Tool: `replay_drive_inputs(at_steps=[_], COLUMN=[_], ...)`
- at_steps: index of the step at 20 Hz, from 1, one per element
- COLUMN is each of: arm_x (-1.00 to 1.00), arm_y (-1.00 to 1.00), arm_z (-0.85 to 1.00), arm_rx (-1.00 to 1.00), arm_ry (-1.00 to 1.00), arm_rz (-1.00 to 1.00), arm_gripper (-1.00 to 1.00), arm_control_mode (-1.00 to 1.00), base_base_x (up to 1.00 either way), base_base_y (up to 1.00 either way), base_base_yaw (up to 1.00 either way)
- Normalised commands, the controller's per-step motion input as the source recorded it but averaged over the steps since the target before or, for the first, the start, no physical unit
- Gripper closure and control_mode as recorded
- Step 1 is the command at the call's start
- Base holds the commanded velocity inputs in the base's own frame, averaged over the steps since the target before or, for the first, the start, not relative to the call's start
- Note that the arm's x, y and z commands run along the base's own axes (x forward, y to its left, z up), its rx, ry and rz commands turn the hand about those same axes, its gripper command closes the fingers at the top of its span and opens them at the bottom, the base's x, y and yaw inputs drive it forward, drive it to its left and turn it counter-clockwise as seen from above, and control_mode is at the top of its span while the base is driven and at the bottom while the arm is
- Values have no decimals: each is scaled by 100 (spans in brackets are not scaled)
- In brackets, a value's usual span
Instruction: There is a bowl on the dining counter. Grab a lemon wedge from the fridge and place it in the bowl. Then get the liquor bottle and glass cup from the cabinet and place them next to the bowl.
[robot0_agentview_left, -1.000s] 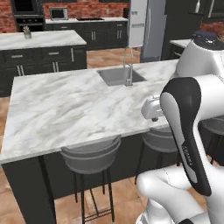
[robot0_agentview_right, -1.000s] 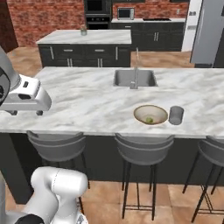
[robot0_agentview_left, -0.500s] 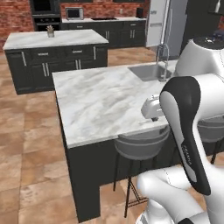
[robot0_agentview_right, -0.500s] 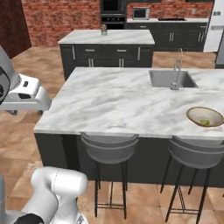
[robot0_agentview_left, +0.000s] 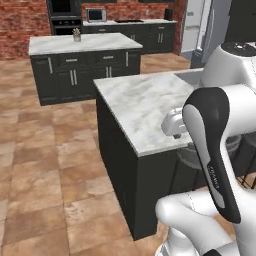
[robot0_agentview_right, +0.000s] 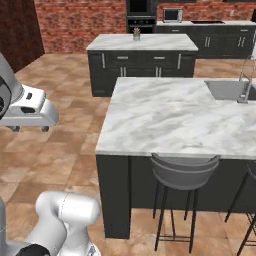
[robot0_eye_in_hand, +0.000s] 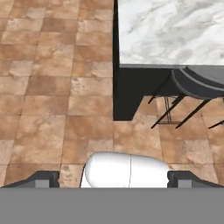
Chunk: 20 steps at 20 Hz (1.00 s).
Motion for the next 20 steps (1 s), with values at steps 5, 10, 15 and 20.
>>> replay_drive_inputs(at_steps=[5,10,15,20], arm_x=[0,0,0,0], arm_y=[0,0,0,0], arm_z=[0,0,0,0], arm_rx=[0,0,0,0], arm_ry=[0,0,0,0], arm_rz=[0,0,0,0], arm_gripper=[-100,-100,-100,-100], arm_control_mode=[100,100,100,100], base_base_x=[0,19,71,100], base_base_y=[100,100,99,91], base_base_yaw=[-23,-30,-27,-27])
